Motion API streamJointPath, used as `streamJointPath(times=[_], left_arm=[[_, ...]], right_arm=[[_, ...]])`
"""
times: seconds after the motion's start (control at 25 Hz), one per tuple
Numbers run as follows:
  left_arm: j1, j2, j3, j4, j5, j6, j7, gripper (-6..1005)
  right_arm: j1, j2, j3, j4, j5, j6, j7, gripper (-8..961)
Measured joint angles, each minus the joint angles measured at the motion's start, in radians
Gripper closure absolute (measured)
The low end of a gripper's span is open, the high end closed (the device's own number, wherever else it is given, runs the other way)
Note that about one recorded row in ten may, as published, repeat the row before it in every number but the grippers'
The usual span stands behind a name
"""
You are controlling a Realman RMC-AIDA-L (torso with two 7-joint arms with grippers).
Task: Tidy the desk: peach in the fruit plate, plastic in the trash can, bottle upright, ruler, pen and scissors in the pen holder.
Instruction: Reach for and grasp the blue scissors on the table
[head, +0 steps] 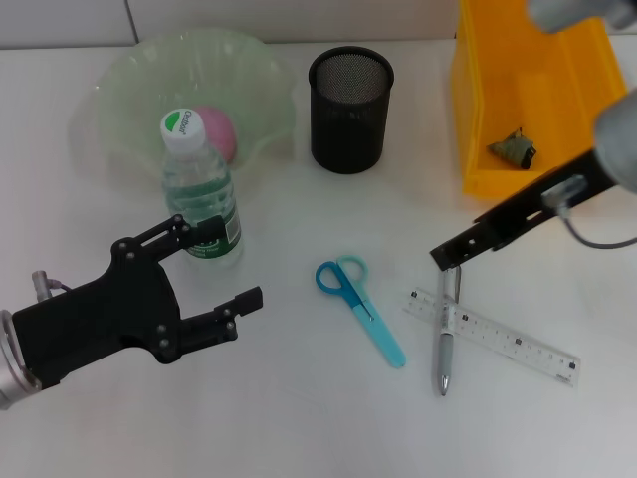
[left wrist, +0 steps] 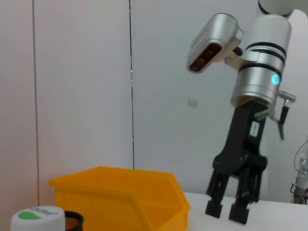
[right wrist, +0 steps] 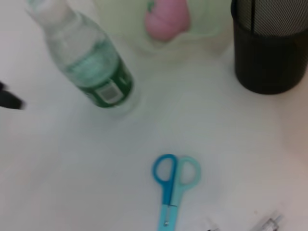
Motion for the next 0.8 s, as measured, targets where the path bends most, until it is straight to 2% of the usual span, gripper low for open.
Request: streamJointPath(times=[0.04,0.2,0.44,0.8], left_arm=[[0.000,0.000,0.000,-0.001,0.001,-0.001,-0.001,187],[0.002,0.001,-0.001,-0.005,0.002,-0.001,-0.005,187],[0.004,0.000,-0.002,-0.008,0.001,0.000,-0.011,186],[-0.005,0.000,-0.011,-0.021,0.001,-0.001,-0.018,187]], right_arm=[[0.000,0.000,0.000,0.000,0.000,0.000,0.000,180],[0.072,0.004,-0.140,0.123,-0.039,0.125,0.070,182],[0.112,0.006,-0.197,0.256,0.021,0.232,0.076,180],[0.173,0.007,-0.265,0.377,0.030,0.300,0.078,197]])
